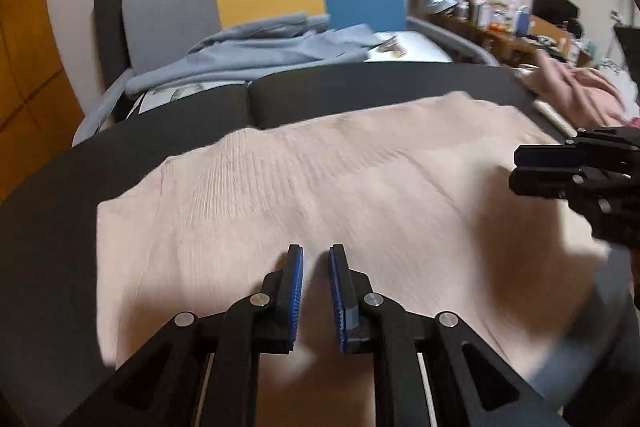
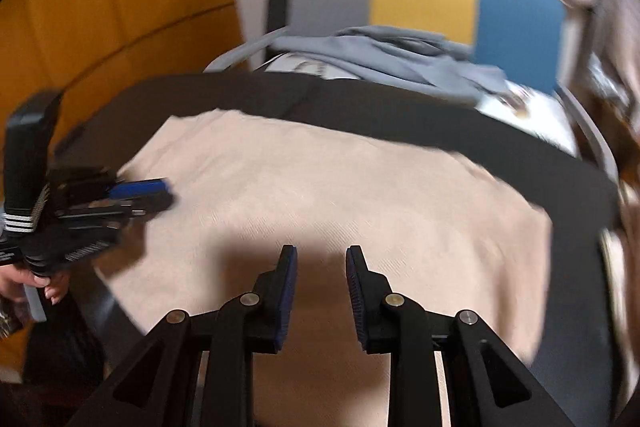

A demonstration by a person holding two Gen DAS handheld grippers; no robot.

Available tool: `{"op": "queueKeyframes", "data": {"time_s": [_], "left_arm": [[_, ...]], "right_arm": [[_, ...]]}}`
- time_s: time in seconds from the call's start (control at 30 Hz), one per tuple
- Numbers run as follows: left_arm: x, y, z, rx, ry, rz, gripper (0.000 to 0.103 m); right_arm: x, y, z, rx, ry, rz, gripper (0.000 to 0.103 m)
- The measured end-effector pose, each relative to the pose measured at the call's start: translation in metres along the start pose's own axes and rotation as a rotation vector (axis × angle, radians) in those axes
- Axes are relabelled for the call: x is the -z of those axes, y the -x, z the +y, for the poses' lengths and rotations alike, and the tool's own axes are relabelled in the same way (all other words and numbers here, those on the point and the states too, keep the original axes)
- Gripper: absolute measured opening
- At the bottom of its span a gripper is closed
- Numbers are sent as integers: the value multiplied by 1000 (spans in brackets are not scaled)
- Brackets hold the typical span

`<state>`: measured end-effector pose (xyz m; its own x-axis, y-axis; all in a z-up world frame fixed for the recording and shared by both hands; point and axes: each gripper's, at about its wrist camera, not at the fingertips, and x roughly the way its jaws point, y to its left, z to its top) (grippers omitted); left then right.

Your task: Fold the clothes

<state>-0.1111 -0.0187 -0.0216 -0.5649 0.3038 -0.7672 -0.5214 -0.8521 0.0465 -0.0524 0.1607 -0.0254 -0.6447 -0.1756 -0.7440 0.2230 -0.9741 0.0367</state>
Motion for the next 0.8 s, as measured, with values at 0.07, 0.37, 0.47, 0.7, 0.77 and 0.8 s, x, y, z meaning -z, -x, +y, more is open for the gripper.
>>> {"op": "queueKeyframes", "data": {"time_s": [0.07, 0.37, 0.47, 0.7, 0.77, 0.8], "left_arm": [[-7, -11, 11, -57, 9, 17, 16], [-2, -18, 51, -147, 68, -62, 20], [0, 0, 53, -148, 115, -101, 20], [-20, -27, 55, -241, 71, -60, 21], [-22, -47, 65, -320, 57, -8, 27], [-19, -46, 73, -294, 94, -27, 32]], "right_arm": [[-17, -26, 2, -24, 23, 46, 26], [-38, -77, -25, -106, -185, 19, 26], [-34, -49, -32, -94, -248, -55, 31], [-58, -66, -28, 63, -69, 46, 31], [-60, -78, -42, 79, -99, 63, 37], [-61, -85, -49, 85, -118, 69, 39]]}}
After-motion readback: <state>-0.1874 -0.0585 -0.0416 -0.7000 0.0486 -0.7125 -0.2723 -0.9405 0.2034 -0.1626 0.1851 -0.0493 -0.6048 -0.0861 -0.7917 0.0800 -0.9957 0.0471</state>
